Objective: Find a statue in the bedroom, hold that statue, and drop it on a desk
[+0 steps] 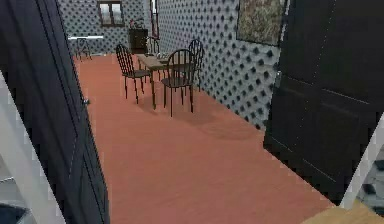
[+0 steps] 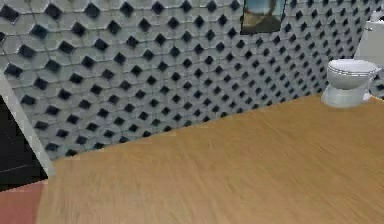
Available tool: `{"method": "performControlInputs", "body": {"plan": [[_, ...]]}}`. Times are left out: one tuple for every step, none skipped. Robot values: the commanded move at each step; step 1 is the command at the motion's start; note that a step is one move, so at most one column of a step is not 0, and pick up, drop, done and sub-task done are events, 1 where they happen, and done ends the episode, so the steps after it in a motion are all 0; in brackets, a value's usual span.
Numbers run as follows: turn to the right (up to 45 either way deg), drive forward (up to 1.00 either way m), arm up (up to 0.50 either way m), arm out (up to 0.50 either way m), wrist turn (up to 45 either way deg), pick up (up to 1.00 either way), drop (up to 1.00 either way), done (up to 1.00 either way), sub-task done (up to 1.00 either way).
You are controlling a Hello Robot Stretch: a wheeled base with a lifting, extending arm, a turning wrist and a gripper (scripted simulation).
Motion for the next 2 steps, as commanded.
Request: {"method": "performControlInputs", "body": {"plan": [[0.0, 1.0, 0.0, 0.0, 0.0, 0.0, 0.0, 0.0, 0.0], [0.0, 0.3, 0.0, 0.0, 0.0, 0.0, 0.0, 0.0, 0.0]]}}
